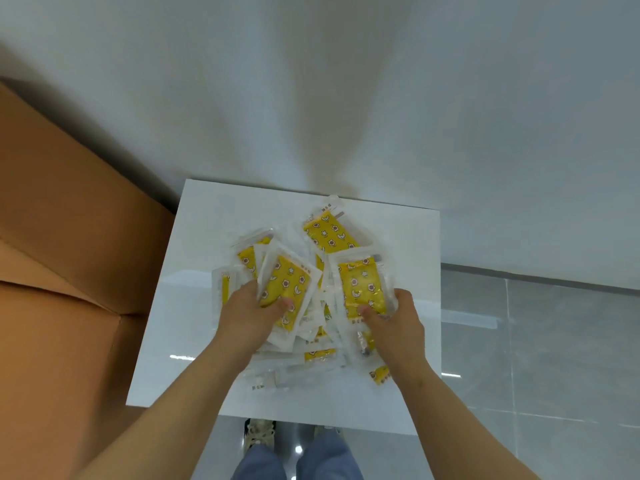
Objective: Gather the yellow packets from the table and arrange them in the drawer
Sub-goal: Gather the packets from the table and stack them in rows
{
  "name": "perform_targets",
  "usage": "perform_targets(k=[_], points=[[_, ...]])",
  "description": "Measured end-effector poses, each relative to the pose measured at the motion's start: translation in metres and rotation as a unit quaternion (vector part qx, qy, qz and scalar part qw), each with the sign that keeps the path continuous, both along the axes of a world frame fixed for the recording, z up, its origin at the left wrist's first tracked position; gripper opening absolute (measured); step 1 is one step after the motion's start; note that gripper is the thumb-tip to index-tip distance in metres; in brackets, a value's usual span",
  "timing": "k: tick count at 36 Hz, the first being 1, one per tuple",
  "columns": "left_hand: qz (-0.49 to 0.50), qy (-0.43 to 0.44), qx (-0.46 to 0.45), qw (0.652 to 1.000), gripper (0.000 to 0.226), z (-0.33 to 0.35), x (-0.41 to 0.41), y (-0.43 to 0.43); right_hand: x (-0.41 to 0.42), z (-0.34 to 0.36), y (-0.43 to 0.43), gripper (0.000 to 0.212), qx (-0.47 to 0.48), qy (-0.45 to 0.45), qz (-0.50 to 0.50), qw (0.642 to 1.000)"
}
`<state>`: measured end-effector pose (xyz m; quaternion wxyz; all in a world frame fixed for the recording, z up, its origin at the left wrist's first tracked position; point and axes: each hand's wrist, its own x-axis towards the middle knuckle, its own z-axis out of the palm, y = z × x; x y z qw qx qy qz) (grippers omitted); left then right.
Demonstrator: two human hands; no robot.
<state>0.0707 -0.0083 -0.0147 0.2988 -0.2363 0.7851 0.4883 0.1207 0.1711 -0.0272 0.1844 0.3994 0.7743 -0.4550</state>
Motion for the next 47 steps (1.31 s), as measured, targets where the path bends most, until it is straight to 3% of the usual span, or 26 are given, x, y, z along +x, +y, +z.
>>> perform_targets(k=[7,9,14,18,21,27,35,42,47], points=[[0.057,-0.001,0.046,0.997,0.021,0.007,0.018,0.004,0.010,0.009,0.017,0.022,-0.010,0.054,-0.100,0.994],[0.066,-0.004,0.055,0.996,0.021,0.009,0.022,0.006,0.014,0.014,0.021,0.012,-0.048,0.061,-0.138,0.987],[0.047,-0.017,0.070,0.996,0.026,0.018,0.033,0.014,0.021,0.027,0.023,0.021,-0.182,0.074,-0.251,0.948],[0.047,-0.029,0.089,0.994,0.018,0.024,0.042,0.020,0.029,0.027,0.025,0.018,-0.166,0.062,-0.193,0.965],[0.032,-0.040,0.075,0.996,0.030,0.022,0.050,0.025,0.040,0.017,0.024,0.016,-0.107,0.014,-0.116,0.987],[0.029,-0.051,0.043,0.997,0.022,0.008,0.064,0.026,0.053,-0.002,0.019,0.032,0.045,-0.080,0.065,0.994],[0.042,-0.073,0.018,0.996,0.039,-0.003,0.077,0.020,0.062,-0.006,0.010,0.022,-0.114,-0.003,-0.046,0.992],[0.037,-0.044,0.036,0.998,0.022,0.004,0.083,0.024,0.066,0.004,0.018,0.019,-0.107,0.019,-0.046,0.993],[0.035,-0.031,0.048,0.998,0.019,0.020,0.083,0.025,0.065,0.022,0.020,0.023,-0.124,0.073,-0.110,0.984]])
